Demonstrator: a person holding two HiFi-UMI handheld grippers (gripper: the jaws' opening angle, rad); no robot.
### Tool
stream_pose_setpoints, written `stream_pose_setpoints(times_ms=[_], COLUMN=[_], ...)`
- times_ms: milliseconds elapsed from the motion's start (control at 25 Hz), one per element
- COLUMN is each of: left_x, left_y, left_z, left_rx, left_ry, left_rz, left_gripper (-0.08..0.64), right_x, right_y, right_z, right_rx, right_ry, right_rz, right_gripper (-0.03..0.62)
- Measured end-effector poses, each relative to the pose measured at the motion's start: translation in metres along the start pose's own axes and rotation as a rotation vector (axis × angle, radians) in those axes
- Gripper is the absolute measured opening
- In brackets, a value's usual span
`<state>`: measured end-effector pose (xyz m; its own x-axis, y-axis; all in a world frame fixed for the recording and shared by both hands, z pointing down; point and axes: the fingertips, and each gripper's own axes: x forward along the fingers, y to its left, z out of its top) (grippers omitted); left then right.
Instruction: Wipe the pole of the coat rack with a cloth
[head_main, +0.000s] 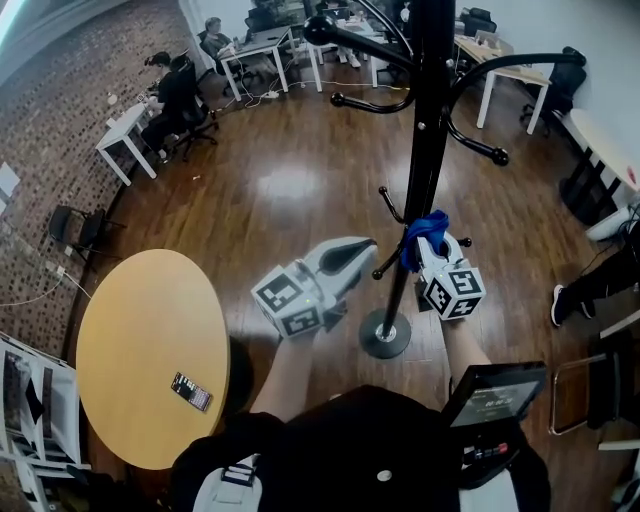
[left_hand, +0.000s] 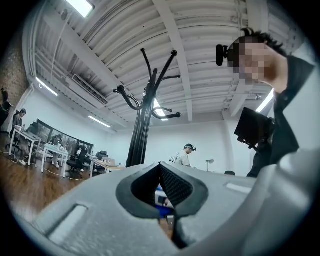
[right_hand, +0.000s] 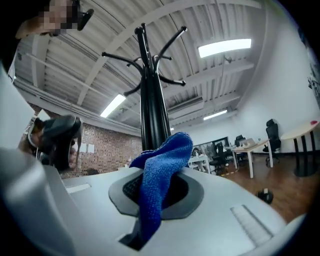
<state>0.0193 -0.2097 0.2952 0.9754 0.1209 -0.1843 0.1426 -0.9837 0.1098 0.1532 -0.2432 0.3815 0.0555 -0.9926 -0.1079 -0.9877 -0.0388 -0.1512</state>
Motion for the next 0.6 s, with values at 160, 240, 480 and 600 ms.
stream_pose_setpoints(times_ms=[160, 240, 480, 600], left_x=[0.000, 0.001, -0.005, -0.005], left_y=[0.002, 0.001, 0.004, 0.004], left_z=[0.002, 0.002, 0.001, 0.004], left_rx=[0.000, 0.001, 0.004, 0.009], left_ry=[-0.001, 0.005, 0.014, 0.011], left_rz=[0.001, -0.003, 0.005, 0.008], left_gripper=[0.002, 0.002, 0.002, 0.002], right_x=[-0.007, -0.010, -0.008, -0.002], right_y=[-0.014, -0.017, -0.010, -0.002], right_z=[-0.086, -0.107, -0.074, -0.008], right_rx=[0.060, 0.088, 0.103, 0.086], right_ry=[0.186, 0.230, 0.174, 0.031], right_rz=[-0.032, -0.031, -0.013, -0.008], right_gripper=[0.023, 0.023, 0.023, 0.023])
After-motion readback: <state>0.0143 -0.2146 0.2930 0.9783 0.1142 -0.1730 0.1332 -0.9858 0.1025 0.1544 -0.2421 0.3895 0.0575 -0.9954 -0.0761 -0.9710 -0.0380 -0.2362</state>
